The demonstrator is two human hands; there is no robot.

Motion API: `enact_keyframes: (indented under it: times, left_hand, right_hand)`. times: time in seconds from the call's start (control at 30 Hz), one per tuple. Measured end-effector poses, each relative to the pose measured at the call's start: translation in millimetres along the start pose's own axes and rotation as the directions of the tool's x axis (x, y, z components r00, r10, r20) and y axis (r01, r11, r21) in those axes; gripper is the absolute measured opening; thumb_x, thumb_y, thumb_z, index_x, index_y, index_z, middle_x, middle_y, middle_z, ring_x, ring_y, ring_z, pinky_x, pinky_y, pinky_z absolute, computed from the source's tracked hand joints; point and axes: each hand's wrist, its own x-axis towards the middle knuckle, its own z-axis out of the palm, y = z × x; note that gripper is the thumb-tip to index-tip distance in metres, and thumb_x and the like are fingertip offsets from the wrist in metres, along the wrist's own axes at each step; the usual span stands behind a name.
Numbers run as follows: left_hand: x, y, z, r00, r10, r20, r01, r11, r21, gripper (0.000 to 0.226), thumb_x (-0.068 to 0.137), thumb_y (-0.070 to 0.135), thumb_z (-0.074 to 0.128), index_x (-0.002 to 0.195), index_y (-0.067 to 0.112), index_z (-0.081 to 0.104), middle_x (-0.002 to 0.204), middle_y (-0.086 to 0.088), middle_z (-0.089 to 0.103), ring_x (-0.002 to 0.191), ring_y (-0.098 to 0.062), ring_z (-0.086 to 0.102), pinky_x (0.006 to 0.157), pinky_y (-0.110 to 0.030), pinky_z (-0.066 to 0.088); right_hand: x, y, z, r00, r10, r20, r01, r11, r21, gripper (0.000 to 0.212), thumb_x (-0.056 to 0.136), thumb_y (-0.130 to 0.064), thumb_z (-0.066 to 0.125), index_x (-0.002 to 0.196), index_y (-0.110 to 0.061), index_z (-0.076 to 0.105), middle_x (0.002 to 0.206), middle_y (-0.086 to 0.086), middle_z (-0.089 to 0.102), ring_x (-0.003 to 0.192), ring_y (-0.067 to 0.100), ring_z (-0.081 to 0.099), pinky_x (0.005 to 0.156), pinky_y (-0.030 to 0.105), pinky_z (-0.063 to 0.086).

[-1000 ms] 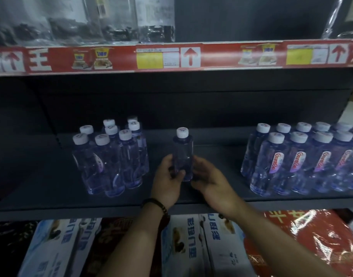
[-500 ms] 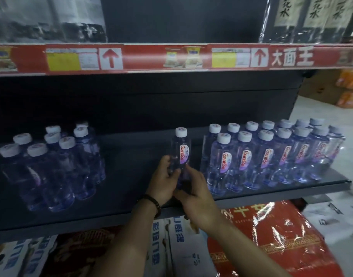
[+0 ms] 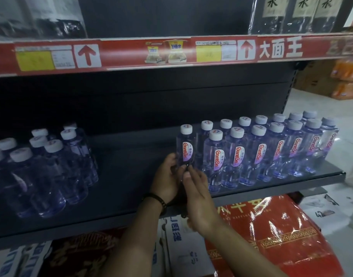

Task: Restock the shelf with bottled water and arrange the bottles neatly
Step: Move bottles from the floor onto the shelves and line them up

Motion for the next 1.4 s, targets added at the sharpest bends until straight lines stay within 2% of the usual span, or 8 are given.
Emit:
enact_keyframes:
  times: [0.23,0.43,0.63,0.7,0.9,1.0,1.2,1.4]
  left_hand:
    - [-1,-4,4,1.0,0.008,-0.029,-0.009,1.0,-0.027,0.033,0.102,0.015,0.063,0.134,0.024,0.06,0.127,0.003,0.073,0.115,-0.013,0.071,0.105,-0.047,0.055]
    - [-4,3,5,0.997,-0.053,-0.056,0.05,0.997,-0.063,0.041,0.099,0.014,0.065,0.137,0.028,0.058,0.126,0.005,0.072,0.116,-0.016,0.071,0.106,-0.049,0.055]
    - [-45,17,-54,0.974,0.092,-0.206,-0.026,0.952,0.305,0.034,0.1,0.01,0.065,0.127,0.031,0.064,0.118,0.014,0.069,0.11,0.004,0.064,0.1,-0.023,0.053]
    - [-73,23,-89,0.93,0.19,-0.316,-0.055,0.919,0.391,0.032,0.1,0.007,0.062,0.118,0.033,0.065,0.111,0.017,0.069,0.104,0.008,0.063,0.089,-0.01,0.049]
    - [-134,28,-186,0.608,0.387,-0.694,-0.04,0.887,0.46,0.028,0.099,0.002,0.059,0.117,0.024,0.062,0.11,0.005,0.066,0.098,-0.006,0.063,0.085,-0.025,0.054]
    - [-151,22,-204,0.654,0.301,-0.694,0.017,0.911,0.411,0.034,0.101,0.004,0.057,0.129,0.023,0.062,0.119,0.008,0.067,0.105,-0.002,0.063,0.091,-0.022,0.053]
    - [-155,24,-208,0.803,0.146,-0.578,0.03,0.958,0.284,0.044,0.106,0.006,0.052,0.137,0.037,0.052,0.121,0.028,0.059,0.11,0.019,0.057,0.091,-0.003,0.044]
    - [-150,26,-200,0.845,0.09,-0.526,0.0,0.985,0.17,0.059,0.101,-0.005,0.054,0.133,0.044,0.045,0.122,0.031,0.055,0.104,0.029,0.052,0.084,0.004,0.041]
  right_hand:
    - [-2,11,3,0.999,0.015,0.042,-0.014,0.999,-0.042,0.062,0.111,-0.05,0.039,0.168,-0.032,0.023,0.174,-0.018,0.007,0.159,-0.002,-0.001,0.125,0.023,0.005]
    - [-3,16,6,0.997,-0.045,-0.057,0.045,0.999,-0.003,0.068,0.093,-0.072,0.045,0.153,-0.041,0.047,0.155,-0.012,0.051,0.147,0.008,0.045,0.122,0.046,0.04]
    - [-13,-7,26,0.996,-0.044,-0.077,0.05,0.995,0.084,0.017,0.104,-0.015,0.06,0.113,-0.029,0.066,0.105,-0.005,0.072,0.098,0.003,0.068,0.091,0.031,0.054]
    - [-12,-14,51,0.999,-0.042,0.033,0.039,0.997,0.067,0.024,0.103,-0.005,0.06,0.112,-0.025,0.068,0.103,-0.005,0.074,0.097,0.007,0.07,0.092,0.032,0.056]
    - [7,-42,165,0.947,-0.064,0.315,0.063,0.998,0.013,0.026,0.103,-0.006,0.06,0.117,-0.026,0.066,0.116,-0.001,0.074,0.11,0.016,0.07,0.104,0.044,0.056]
    - [25,-41,205,0.946,-0.097,0.309,0.094,0.995,0.023,0.025,0.095,-0.015,0.062,0.111,-0.033,0.071,0.112,-0.002,0.078,0.108,0.02,0.074,0.101,0.052,0.058]
    - [38,-44,227,0.942,-0.02,0.335,0.005,0.999,0.046,0.023,0.09,-0.005,0.06,0.109,-0.004,0.073,0.103,0.018,0.078,0.099,0.04,0.076,0.091,0.057,0.062]
    - [44,-50,222,0.924,0.048,0.38,-0.019,0.997,-0.08,0.035,0.078,-0.012,0.072,0.112,-0.02,0.07,0.111,0.01,0.074,0.107,0.033,0.074,0.085,0.045,0.066]
